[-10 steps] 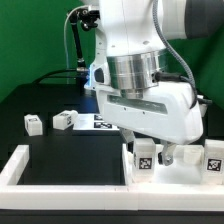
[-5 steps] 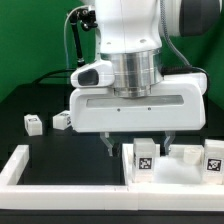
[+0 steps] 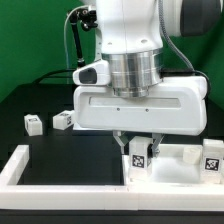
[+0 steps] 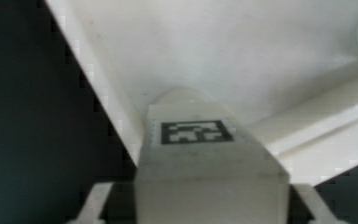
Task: Assemble square table
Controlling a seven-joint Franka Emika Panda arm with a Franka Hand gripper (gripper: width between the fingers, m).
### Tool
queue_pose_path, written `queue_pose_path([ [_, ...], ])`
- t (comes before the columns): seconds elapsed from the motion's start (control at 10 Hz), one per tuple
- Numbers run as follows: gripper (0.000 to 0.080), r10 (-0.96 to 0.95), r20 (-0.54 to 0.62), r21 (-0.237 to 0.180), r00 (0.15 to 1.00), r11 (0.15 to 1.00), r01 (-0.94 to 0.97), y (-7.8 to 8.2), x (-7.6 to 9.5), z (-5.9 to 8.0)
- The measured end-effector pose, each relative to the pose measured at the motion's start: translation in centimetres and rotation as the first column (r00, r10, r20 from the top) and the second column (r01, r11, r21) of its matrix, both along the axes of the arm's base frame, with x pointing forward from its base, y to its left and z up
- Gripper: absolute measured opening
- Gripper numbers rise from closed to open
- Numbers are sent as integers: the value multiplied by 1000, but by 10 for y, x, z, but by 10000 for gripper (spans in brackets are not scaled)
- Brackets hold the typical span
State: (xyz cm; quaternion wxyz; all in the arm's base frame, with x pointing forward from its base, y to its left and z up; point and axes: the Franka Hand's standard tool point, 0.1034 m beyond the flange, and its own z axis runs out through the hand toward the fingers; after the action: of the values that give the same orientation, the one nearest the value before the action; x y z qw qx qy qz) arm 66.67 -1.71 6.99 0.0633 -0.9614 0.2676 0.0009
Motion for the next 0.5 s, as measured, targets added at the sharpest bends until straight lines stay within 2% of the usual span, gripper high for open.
queue_pose_path([
  [0.2,288,-163,-16,7,986,986,164,0,1,0],
  [0.3,288,-346,-23,7,938,938,346,0,2,0],
  [0.4,288,-469,-34,9,882,883,470,1,3,-1],
  [0.5,288,-649,-61,22,758,758,651,1,3,-1],
])
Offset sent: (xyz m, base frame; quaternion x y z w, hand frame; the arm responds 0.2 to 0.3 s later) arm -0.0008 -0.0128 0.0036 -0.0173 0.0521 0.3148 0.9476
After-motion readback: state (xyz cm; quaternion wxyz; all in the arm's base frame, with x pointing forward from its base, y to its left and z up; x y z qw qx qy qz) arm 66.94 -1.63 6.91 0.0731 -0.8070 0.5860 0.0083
